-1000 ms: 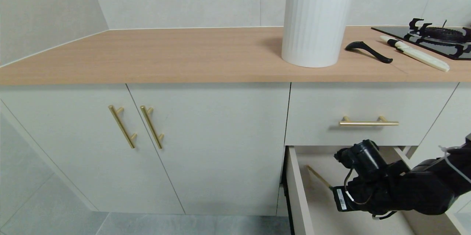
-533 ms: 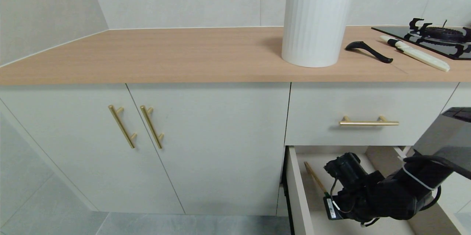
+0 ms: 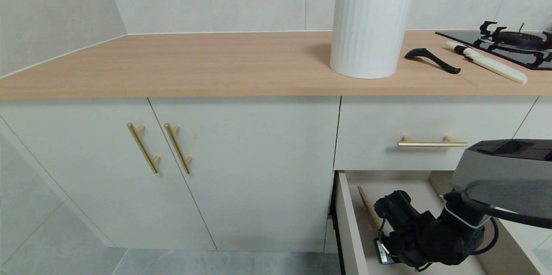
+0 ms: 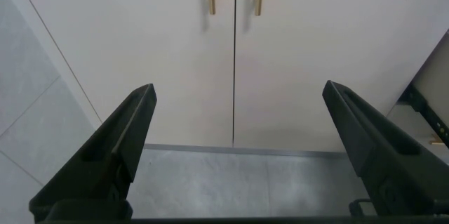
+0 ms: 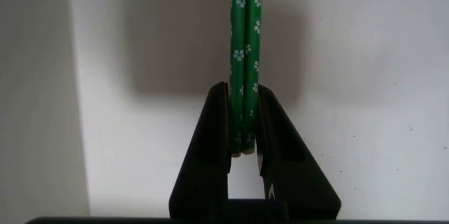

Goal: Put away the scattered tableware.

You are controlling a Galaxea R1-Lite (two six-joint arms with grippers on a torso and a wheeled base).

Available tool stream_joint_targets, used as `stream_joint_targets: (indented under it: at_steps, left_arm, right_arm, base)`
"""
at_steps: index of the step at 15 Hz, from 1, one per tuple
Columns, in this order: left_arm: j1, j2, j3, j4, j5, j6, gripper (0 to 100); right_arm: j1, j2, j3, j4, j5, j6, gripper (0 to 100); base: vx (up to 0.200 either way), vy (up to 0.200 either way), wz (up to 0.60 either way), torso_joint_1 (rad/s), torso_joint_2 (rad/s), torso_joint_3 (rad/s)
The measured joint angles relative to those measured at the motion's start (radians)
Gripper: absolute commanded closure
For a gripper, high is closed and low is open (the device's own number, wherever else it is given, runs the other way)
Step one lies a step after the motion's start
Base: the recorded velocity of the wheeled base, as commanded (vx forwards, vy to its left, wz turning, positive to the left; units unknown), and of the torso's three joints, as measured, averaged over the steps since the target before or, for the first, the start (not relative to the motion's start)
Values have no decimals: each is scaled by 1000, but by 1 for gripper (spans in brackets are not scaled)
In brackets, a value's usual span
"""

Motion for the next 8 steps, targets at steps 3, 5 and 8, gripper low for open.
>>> stream_joint_targets:
  at_steps: [3,5,8]
  left_arm:
    - [0,0,0,0,0,0,0]
    - [0,0,0,0,0,0,0]
    - [0,0,0,0,0,0,0]
  right_arm:
    - [0,7,1,0,0,0,100]
    - [0,9,1,0,0,0,0]
    - [0,9,0,0,0,0,0]
  base:
    - [0,0,0,0,0,0]
    - [0,0,0,0,0,0]
    - [0,0,0,0,0,0]
